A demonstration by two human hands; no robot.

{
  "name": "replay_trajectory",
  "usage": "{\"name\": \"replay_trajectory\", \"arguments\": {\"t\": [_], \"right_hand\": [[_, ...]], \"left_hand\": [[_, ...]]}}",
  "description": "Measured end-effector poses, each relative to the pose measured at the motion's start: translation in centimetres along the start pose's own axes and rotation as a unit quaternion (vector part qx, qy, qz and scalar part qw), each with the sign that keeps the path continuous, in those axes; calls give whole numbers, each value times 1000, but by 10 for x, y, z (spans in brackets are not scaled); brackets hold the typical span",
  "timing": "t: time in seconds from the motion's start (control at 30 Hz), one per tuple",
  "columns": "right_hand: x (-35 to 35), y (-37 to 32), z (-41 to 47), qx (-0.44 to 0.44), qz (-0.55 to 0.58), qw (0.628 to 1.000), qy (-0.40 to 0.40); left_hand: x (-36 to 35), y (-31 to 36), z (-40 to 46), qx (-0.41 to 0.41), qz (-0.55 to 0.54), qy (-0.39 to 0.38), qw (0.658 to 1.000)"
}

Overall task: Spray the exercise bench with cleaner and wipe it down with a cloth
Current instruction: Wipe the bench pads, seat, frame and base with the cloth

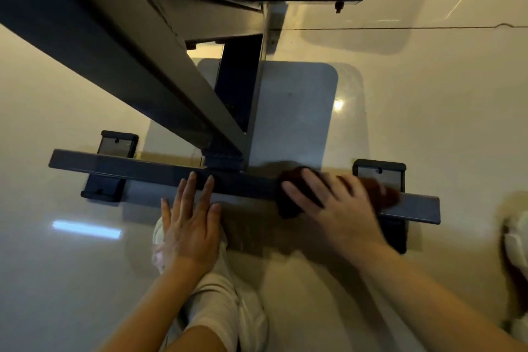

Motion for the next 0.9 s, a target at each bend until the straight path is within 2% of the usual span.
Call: {"name": "replay_trajectory", "arguments": {"t": [0.1,0.2,0.33,0.4,0.53,0.57,0.63,0.7,0.73,0.9], "right_hand": [[1,54,-59,-7,-52,998,23],[0,66,-69,-18,-42,999,21],[3,38,-46,-65,-12,997,32],[8,15,-19,-64,33,997,-1],[5,-42,51,-7,62,994,-91],[3,-51,62,6,69,993,-91],[3,-55,70,16,79,994,-72],[0,-43,57,37,42,996,-72],[-1,-34,47,48,15,998,-47],[-7,27,-28,-12,-5,1000,13]], "left_hand": [[1,0,0,4,0,-3,1000],[-2,-1,0,6,-2,-12,1000],[-3,-2,1,1,19,-15,1000],[0,0,1,6,28,-20,999],[6,6,0,8,68,-15,998],[6,8,0,9,75,-12,997],[8,14,1,18,86,-4,996],[11,21,2,18,121,-13,992],[14,24,3,16,140,-15,990],[16,23,7,26,230,-72,970]]}}
Point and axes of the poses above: each hand's wrist, its own z-axis towards the middle knuckle, its own x-axis out of the back of the hand, y = z × x, the point moved 3 cm from there along z, towards the middle knuckle, and after that the axes turned 6 degrees about x, right-handed, at the moved point
